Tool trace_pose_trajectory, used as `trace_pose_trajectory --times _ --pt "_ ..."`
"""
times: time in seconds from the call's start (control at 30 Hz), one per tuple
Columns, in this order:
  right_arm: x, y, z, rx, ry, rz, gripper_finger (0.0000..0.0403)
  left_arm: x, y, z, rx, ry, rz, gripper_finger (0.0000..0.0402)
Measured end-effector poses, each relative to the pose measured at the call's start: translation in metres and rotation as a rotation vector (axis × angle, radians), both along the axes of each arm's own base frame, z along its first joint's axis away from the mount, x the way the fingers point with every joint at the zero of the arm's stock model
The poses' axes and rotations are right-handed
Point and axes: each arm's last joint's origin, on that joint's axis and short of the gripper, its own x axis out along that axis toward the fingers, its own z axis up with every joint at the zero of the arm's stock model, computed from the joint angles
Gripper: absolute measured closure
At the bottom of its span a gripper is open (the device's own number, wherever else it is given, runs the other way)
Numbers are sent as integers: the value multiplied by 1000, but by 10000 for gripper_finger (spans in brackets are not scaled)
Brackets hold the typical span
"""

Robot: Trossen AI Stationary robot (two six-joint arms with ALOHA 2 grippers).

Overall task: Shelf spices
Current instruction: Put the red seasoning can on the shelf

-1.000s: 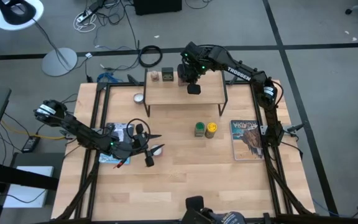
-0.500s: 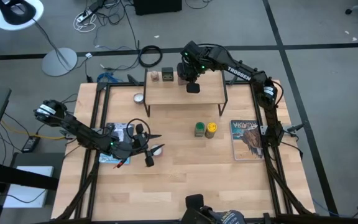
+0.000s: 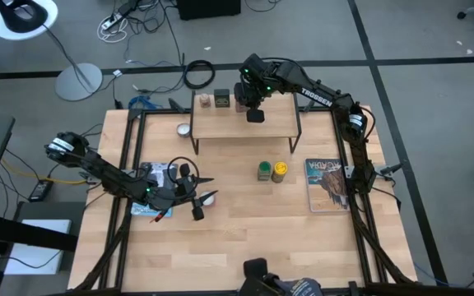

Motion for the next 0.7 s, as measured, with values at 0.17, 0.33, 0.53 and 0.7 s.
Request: trace_pose_trajectory --times 0.17,0.33,0.53,0.7 --pt "1 1 0 17 -12 24 403 0 0 0 0 0 0 200" --pt "2 2 1 -15 -6 22 403 0 0 0 0 0 0 200" --pt "5 0 3 -58 -28 12 403 0 0 0 1 3 0 200" --pt "5 3 2 -36 -21 26 403 0 0 -1 3 6 0 200"
